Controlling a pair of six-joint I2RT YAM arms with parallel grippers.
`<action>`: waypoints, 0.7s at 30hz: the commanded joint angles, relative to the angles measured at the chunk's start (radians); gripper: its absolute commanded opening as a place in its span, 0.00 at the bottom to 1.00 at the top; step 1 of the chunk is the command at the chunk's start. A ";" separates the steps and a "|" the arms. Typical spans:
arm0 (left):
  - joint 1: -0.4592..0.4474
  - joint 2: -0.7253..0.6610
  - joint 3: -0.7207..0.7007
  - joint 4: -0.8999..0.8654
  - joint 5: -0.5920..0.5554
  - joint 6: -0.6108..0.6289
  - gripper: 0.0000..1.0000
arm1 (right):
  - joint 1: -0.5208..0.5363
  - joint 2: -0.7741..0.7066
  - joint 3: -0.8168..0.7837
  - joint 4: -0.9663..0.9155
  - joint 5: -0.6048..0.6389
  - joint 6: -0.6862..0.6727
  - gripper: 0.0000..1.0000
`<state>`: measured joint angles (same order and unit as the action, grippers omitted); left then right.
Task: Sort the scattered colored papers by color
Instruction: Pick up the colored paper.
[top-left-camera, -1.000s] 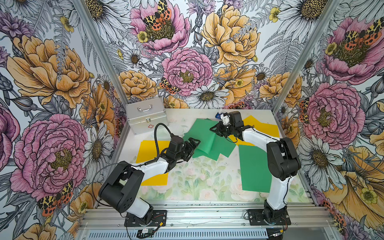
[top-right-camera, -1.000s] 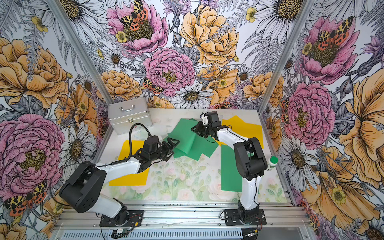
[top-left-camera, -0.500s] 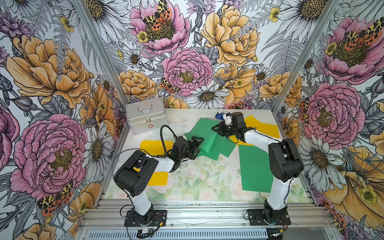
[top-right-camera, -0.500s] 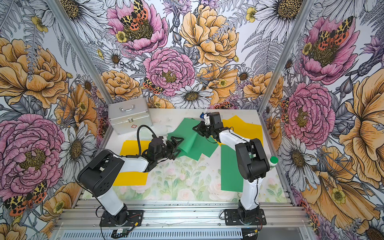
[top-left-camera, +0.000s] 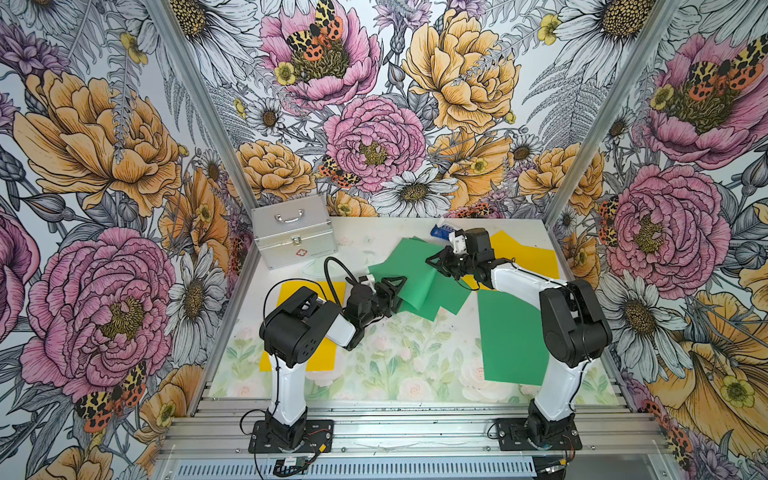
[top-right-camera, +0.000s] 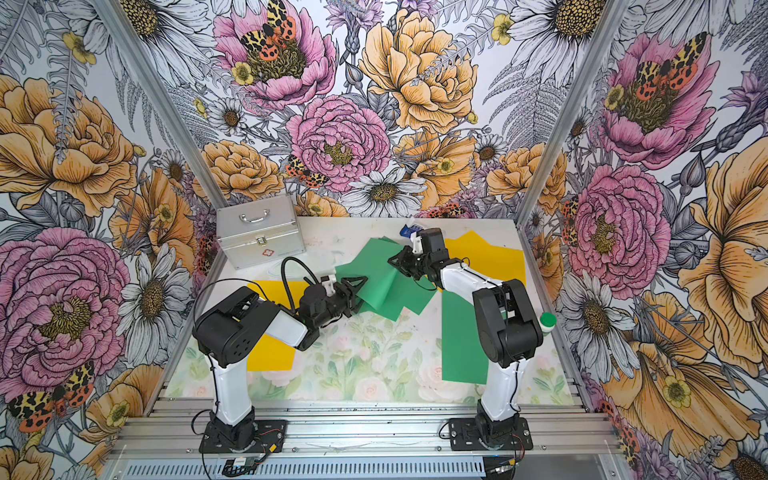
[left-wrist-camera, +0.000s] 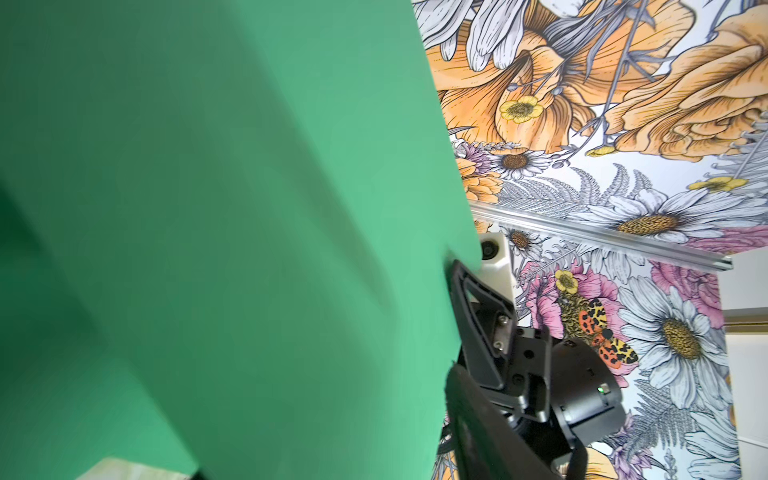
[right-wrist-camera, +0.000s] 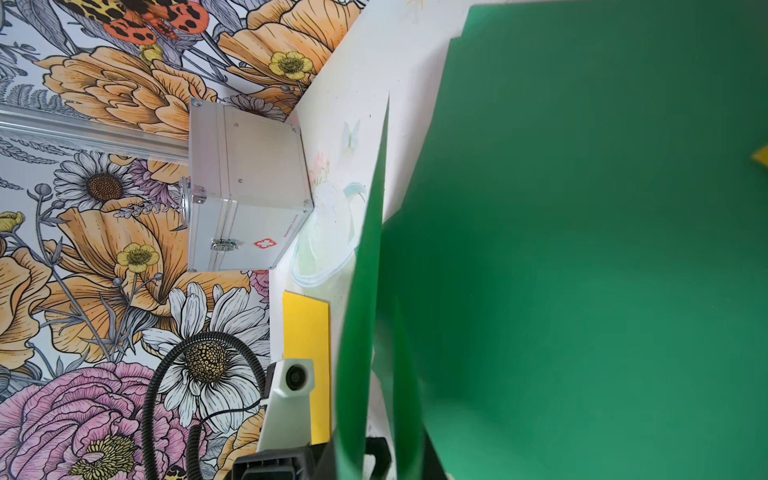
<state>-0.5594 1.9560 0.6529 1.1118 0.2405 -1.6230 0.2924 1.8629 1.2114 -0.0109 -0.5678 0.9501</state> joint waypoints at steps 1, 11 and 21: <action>0.012 0.011 -0.016 0.074 -0.024 -0.002 0.45 | -0.010 -0.037 -0.013 0.024 0.029 -0.010 0.19; 0.015 0.009 -0.012 0.014 -0.020 0.019 0.11 | -0.017 -0.044 -0.041 0.029 0.038 -0.012 0.19; 0.031 -0.073 0.049 -0.219 0.034 0.157 0.00 | -0.038 -0.074 -0.067 -0.035 0.053 -0.069 0.49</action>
<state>-0.5434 1.9457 0.6655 1.0039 0.2424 -1.5631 0.2707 1.8404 1.1580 -0.0212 -0.5358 0.9154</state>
